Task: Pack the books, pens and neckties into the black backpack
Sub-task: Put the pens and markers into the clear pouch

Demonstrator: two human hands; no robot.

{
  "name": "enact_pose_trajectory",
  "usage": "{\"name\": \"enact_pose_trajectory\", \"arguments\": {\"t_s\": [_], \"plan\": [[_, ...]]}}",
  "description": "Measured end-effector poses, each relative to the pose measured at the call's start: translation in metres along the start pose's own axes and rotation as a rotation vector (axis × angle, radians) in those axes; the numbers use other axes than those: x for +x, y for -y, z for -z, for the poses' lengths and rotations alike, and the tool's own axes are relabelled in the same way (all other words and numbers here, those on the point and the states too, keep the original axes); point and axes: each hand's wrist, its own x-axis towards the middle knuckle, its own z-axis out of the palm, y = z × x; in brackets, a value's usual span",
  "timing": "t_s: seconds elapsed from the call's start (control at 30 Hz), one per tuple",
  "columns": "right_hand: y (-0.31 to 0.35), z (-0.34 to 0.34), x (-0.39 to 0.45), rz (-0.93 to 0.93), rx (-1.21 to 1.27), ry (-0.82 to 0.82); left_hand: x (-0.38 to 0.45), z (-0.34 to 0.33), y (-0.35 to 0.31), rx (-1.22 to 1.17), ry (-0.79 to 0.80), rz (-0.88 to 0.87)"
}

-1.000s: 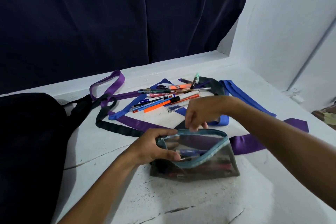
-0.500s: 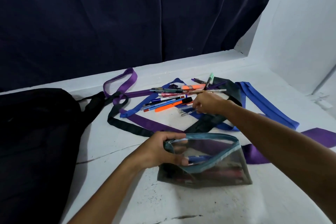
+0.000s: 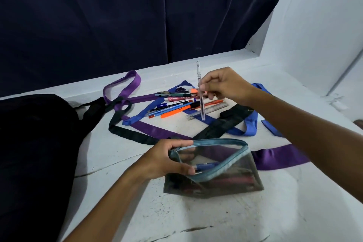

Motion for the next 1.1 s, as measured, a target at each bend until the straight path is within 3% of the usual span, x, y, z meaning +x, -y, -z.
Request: {"name": "enact_pose_trajectory", "arguments": {"t_s": [0.07,0.23,0.37,0.43,0.57,0.63,0.8,0.93,1.1], "plan": [[0.006,0.001,-0.010,-0.061,-0.020,0.159,0.001,0.001,0.002,0.007,-0.009,0.006],[0.008,-0.015,-0.028,-0.185,-0.428,0.610,0.000,0.000,0.003,0.024,-0.027,-0.011],[0.006,-0.030,-0.028,-0.269,-0.698,0.803,-0.001,0.000,0.001,0.057,-0.026,-0.039],[0.003,-0.022,-0.020,-0.263,-0.712,0.726,-0.001,0.000,0.003,0.015,-0.019,-0.038],[-0.030,-0.001,0.010,-0.208,-0.578,0.202,0.003,-0.002,0.005,-0.012,-0.019,-0.028],[-0.054,-0.001,0.021,-0.211,-0.567,0.092,0.005,-0.002,0.006,-0.036,-0.013,-0.021],[-0.088,-0.010,0.039,-0.141,-0.817,0.181,0.008,-0.004,0.005,-0.092,-0.011,-0.018],[-0.093,-0.013,0.044,-0.094,-0.897,0.162,0.013,-0.013,0.005,-0.120,-0.024,-0.012],[-0.098,-0.008,0.052,-0.025,-0.950,0.259,0.019,-0.027,-0.004,-0.104,-0.086,0.005]]}}
